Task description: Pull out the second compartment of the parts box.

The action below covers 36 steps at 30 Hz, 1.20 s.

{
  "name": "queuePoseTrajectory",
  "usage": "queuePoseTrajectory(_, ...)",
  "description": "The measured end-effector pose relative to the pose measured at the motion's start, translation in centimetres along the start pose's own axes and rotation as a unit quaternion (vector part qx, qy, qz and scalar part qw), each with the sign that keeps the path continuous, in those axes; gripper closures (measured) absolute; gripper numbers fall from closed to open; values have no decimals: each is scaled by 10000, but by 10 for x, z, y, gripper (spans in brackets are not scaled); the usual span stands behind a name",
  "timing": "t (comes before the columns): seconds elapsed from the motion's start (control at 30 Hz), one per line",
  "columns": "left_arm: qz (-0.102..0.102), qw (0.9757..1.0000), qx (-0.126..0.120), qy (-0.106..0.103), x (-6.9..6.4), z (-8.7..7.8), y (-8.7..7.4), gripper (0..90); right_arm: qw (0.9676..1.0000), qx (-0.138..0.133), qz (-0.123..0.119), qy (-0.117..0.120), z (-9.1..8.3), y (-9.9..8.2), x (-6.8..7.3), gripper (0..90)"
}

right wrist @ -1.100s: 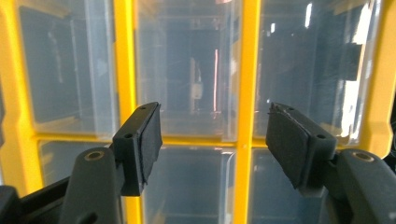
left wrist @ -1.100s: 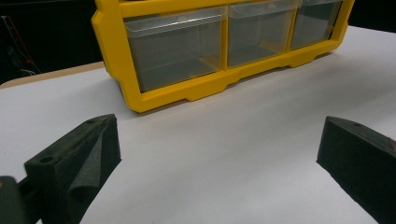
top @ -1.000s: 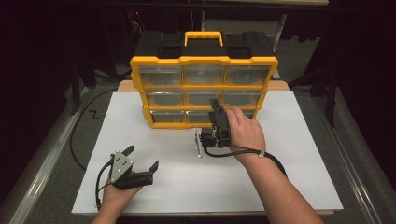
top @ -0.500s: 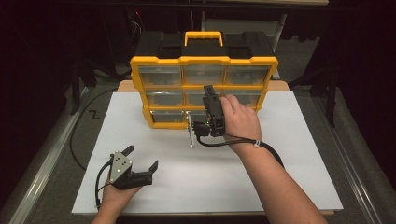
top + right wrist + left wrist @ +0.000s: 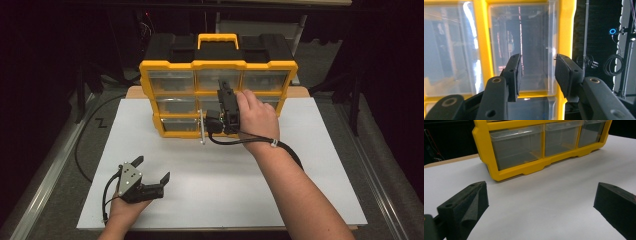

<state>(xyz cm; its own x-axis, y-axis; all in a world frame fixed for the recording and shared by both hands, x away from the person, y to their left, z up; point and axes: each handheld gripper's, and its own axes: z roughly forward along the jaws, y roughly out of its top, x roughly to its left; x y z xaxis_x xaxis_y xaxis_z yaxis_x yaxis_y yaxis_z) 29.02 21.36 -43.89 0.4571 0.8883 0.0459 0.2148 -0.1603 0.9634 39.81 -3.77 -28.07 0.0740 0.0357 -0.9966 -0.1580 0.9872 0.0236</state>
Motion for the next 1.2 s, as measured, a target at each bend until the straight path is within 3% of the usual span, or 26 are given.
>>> queuePoseTrajectory(0.5, 11, 10000, -13, -7, 0, 0, 0, 2, 9999, 93, -18, -145, 16, 4, -13, 698)
queuePoseTrajectory(1.2, -50, 10000, -30, -17, 1, -1, 0, 2, 9992, 280, -83, -270, 27, 12, -12, 804)
